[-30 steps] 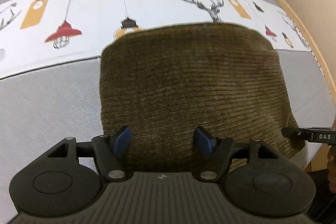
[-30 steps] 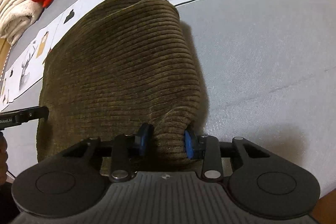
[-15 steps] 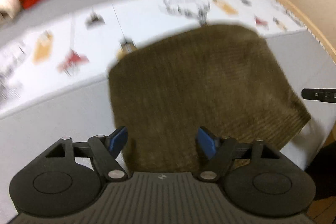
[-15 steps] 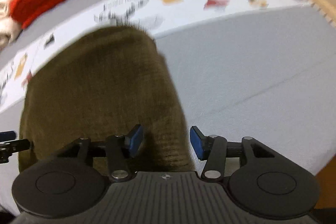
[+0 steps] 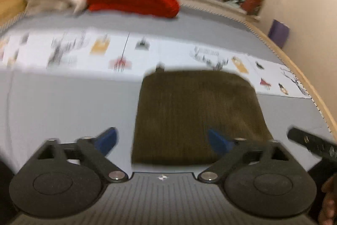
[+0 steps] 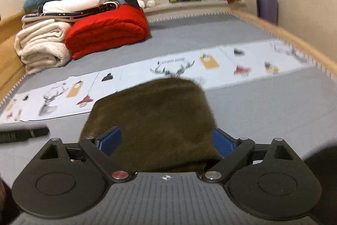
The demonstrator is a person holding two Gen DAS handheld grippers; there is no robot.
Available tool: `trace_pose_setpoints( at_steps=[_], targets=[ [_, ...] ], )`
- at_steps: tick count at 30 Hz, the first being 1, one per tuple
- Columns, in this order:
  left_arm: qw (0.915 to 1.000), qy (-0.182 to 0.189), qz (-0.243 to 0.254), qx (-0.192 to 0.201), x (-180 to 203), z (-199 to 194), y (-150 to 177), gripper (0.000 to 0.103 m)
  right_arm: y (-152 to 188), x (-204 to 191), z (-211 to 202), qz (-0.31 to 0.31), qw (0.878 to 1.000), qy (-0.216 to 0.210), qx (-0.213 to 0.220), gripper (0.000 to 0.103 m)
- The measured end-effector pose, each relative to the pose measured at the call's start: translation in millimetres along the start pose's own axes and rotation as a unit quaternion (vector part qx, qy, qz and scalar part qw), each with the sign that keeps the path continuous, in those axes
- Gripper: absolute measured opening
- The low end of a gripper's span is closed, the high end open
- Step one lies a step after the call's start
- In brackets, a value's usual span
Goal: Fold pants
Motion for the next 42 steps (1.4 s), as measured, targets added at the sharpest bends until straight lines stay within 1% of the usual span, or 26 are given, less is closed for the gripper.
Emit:
trace_pose_setpoints(
  at_steps=[2, 3, 4, 6, 8, 9, 10, 11, 12, 13, 14, 16, 17, 20, 23, 28, 42],
  targets=[
    [0.9986, -0.018, -0.003, -0.049, -3, 6, 27, 0.102, 6, -6, 2, -0.009, 1.0, -0.003, -0.01, 0.094],
    [0.9976, -0.024, 0.006, -0.064, -1, 9, 32, 0.102, 9, -12, 0, -0.027, 1.0, -0.003, -0.009, 0.094],
    [0.9976, -0.025, 0.015, -0.062, -1, 9, 33, 0.102, 9, -14, 1, -0.048, 0.999, 0.0, -0.007, 0.094],
    [0.998, -0.037, 0.043, -0.029, 1, 10, 23, 0.102, 13, -19, -1, -0.076, 0.997, 0.012, -0.005, 0.094],
    [0.9967, -0.041, 0.071, 0.002, 1, 11, 19, 0.103, 17, -17, 5, -0.075, 0.997, 0.016, -0.017, 0.094],
    [0.9959, -0.041, 0.08, 0.011, 0, 16, 19, 0.103, 20, -14, 10, -0.069, 0.997, 0.018, -0.028, 0.094],
    [0.9956, -0.044, 0.083, 0.007, -2, 24, 21, 0.103, 21, -11, 14, -0.062, 0.997, 0.022, -0.038, 0.094],
    [0.9955, -0.054, 0.076, -0.014, -5, 32, 22, 0.103, 24, -9, 18, -0.055, 0.997, 0.027, -0.047, 0.094],
    [0.9965, -0.054, 0.055, -0.033, -6, 37, 25, 0.103, 27, -6, 22, -0.044, 0.997, 0.032, -0.056, 0.094],
    [0.9973, -0.042, 0.041, -0.043, -5, 41, 25, 0.103, 28, -3, 26, -0.033, 0.997, 0.035, -0.065, 0.094],
    [0.9972, -0.039, 0.043, -0.047, -2, 44, 27, 0.103, 31, 0, 29, -0.021, 0.996, 0.035, -0.073, 0.094],
    [0.9954, -0.051, 0.067, -0.045, 3, 47, 31, 0.103, 35, 4, 34, -0.004, 0.996, 0.034, -0.084, 0.094],
    [0.9951, -0.049, 0.073, -0.045, 5, 48, 33, 0.103, 37, 4, 35, -0.001, 0.996, 0.035, -0.087, 0.094],
    [0.9946, -0.037, 0.085, -0.047, 12, 48, 38, 0.103, 38, 0, 35, -0.015, 0.995, 0.04, -0.086, 0.094],
    [0.9942, -0.034, 0.09, -0.049, 15, 49, 40, 0.103, 38, -5, 34, -0.034, 0.995, 0.038, -0.084, 0.094],
    [0.9946, -0.038, 0.079, -0.056, 12, 53, 40, 0.103, 38, -8, 33, -0.056, 0.994, 0.036, -0.083, 0.094],
    [0.9949, -0.038, 0.073, -0.059, 9, 54, 39, 0.103, 37, -9, 35, -0.066, 0.993, 0.035, -0.086, 0.094]
  ],
)
Point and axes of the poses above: each gripper's, at about its wrist camera, not at the fingertips, and z roughly the way its jaws point, x to its right, y to its underside, the point moved 7 cm from there along z, roughly the way its jaws point, and after that the axes turned 9 degrees about -z, right-handed, at the moved point
